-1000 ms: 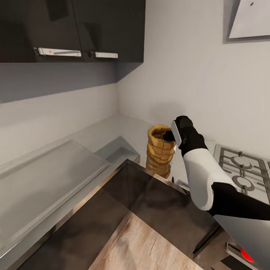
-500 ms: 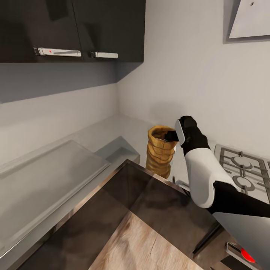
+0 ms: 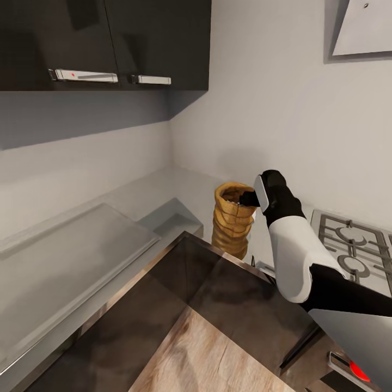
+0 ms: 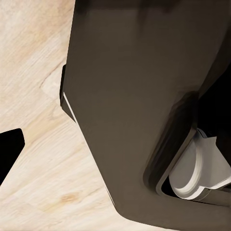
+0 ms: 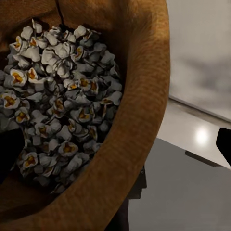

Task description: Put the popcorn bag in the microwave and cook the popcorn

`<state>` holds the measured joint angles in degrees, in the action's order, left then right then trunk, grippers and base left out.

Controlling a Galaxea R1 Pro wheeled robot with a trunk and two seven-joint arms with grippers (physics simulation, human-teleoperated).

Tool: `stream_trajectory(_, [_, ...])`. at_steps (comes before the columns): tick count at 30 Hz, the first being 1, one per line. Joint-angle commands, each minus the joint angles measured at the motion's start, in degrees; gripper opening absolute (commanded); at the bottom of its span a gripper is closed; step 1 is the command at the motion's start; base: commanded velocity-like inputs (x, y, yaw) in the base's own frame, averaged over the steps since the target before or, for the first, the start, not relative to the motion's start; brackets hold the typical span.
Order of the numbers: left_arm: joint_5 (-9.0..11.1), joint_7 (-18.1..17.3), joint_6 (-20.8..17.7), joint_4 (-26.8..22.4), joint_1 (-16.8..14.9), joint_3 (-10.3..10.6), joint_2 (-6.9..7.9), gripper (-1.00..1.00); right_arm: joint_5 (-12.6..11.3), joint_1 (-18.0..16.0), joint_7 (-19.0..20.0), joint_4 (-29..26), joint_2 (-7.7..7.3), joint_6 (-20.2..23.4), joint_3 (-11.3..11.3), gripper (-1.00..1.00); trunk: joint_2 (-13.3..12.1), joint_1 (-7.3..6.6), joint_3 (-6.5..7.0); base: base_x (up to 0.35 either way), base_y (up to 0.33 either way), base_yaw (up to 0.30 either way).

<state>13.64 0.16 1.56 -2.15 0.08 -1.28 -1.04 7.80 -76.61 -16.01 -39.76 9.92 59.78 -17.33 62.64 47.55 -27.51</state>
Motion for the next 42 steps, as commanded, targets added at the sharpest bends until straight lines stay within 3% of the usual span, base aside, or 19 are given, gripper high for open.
stream_trajectory(1, [0.2,0.0,0.1,0.0,0.0,-0.1,-0.01,1.0,0.5,0.0,0.3,-0.1,0.08,0.2,-0.5,1.0,0.0,0.0,-0.05,0.0,0.0,0.0])
stream_trajectory(4, [0.2,0.0,0.1,0.0,0.0,-0.1,-0.01,1.0,0.5,0.0,0.3,0.1,0.08,0.2,-1.2,1.0,0.0,0.0,-0.05,0.0,0.0,0.0])
stream_trajectory(8, [0.2,0.0,0.1,0.0,0.0,-0.1,-0.01,1.0,0.5,0.0,0.4,1.1,0.08,0.2,-3.8,1.0,0.0,0.0,-0.05,0.0,0.0,0.0])
stream_trajectory(13, [0.2,0.0,0.1,0.0,0.0,-0.1,-0.01,1.0,0.5,0.0,0.4,1.4,0.08,0.2,-4.2,1.0,0.0,0.0,-0.05,0.0,0.0,0.0])
stream_trajectory(14, [0.2,0.0,0.1,0.0,0.0,-0.1,-0.01,1.0,0.5,0.0,0.4,1.9,0.08,0.2,-4.2,-1.0,0.0,0.0,-0.05,0.0,0.0,0.0])
stream_trajectory(30, [0.2,0.0,0.1,0.0,0.0,-0.1,-0.01,1.0,0.9,0.0,0.2,1.8,0.08,0.2,-4.0,-1.0,0.0,0.0,-0.05,0.0,0.0,0.0])
stream_trajectory(42, [0.2,0.0,0.1,0.0,0.0,-0.1,-0.01,1.0,1.3,0.0,0.1,-2.8,0.08,0.2,-3.8,-1.0,0.0,0.0,-0.05,0.0,0.0,0.0])
